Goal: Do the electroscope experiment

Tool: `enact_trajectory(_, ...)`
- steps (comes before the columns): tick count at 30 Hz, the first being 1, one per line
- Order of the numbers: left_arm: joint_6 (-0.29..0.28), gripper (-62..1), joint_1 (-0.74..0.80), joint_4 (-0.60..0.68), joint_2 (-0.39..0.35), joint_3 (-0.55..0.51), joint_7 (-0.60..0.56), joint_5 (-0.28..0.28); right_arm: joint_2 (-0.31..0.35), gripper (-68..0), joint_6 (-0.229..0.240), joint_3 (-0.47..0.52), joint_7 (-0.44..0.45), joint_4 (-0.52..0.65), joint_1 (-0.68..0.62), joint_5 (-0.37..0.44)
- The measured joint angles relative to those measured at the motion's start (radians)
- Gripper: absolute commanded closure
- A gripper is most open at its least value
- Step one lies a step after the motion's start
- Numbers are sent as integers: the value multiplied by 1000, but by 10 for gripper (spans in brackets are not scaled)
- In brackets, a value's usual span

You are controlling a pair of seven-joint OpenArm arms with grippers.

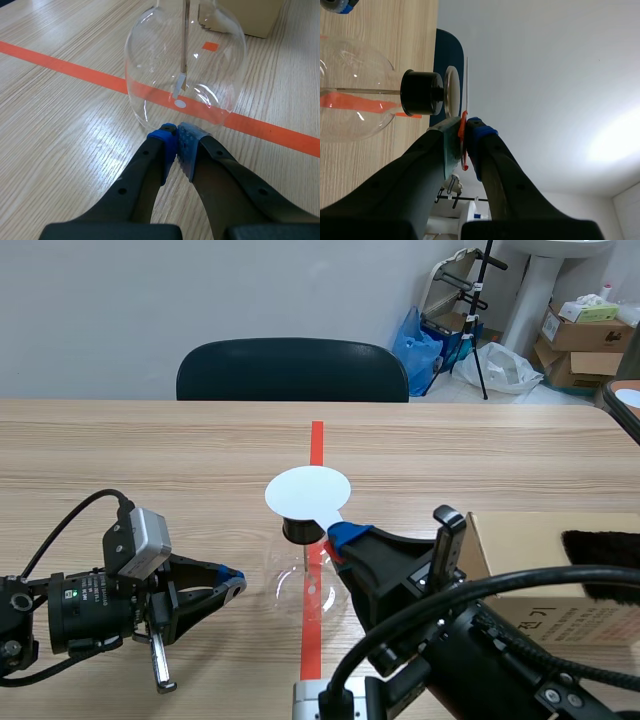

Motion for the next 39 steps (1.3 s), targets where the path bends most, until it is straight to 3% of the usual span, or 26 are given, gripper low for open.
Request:
enact_trajectory(6,0,-36,0,0,0,0,0,0,0,-17,0,0,-80,0,0,0)
enact_trajectory(29,0,-36,0,0,0,0,0,0,0,-17,0,0,-621,0,0,0)
enact_trajectory(39,0,-36,0,0,0,0,0,0,0,-17,0,0,-688,0,0,0)
